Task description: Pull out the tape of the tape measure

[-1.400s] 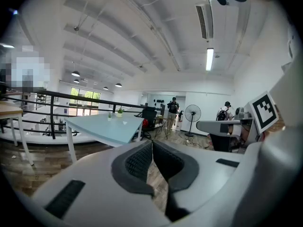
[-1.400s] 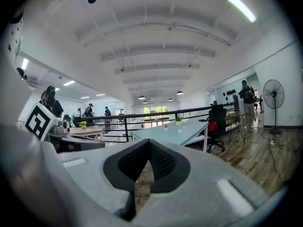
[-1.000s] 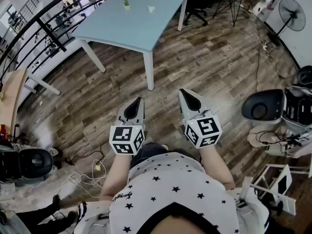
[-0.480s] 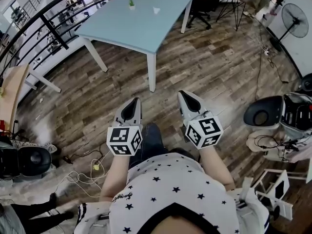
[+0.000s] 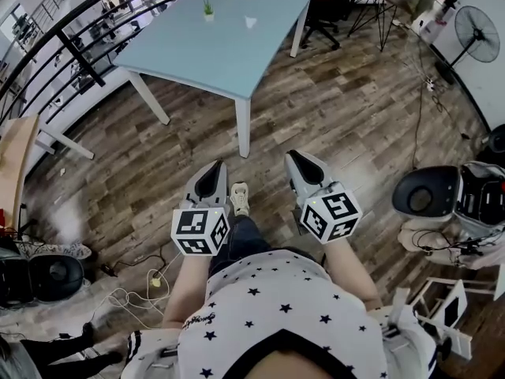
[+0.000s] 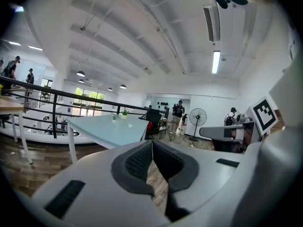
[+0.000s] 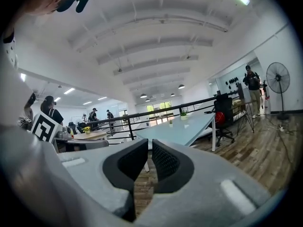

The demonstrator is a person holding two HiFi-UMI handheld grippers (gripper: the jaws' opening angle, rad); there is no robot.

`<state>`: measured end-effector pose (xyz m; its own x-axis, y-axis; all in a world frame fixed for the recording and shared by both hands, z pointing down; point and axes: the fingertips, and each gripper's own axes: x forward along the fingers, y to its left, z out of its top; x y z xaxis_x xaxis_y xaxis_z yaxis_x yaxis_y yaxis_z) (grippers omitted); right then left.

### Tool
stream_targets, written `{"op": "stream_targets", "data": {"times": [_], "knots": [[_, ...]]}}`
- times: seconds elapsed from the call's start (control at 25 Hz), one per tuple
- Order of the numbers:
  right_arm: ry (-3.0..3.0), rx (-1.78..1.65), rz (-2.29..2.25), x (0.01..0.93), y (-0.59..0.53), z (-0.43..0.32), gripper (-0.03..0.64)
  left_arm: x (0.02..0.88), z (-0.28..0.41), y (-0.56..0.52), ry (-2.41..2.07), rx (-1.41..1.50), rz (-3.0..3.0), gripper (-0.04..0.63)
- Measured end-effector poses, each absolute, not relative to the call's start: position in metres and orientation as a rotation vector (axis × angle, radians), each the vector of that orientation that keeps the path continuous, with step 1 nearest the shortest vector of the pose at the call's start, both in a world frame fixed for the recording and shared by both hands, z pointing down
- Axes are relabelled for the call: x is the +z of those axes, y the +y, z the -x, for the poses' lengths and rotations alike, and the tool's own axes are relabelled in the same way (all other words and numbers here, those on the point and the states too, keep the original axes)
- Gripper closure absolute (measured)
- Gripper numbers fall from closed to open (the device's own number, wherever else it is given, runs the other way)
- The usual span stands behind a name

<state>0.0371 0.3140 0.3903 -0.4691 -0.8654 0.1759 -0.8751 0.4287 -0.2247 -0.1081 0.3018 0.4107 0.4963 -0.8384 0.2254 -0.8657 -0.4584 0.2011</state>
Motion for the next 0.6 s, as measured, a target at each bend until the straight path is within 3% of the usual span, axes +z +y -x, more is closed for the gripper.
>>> {"op": "stream_targets", "data": {"times": [0.6], "knots": [[-2.605,0.399,-1.595,0.381,0.128,-0.030,0.598,0.401,0.110,0.109,-1.392,0.145,-2.468,0.588]]}}
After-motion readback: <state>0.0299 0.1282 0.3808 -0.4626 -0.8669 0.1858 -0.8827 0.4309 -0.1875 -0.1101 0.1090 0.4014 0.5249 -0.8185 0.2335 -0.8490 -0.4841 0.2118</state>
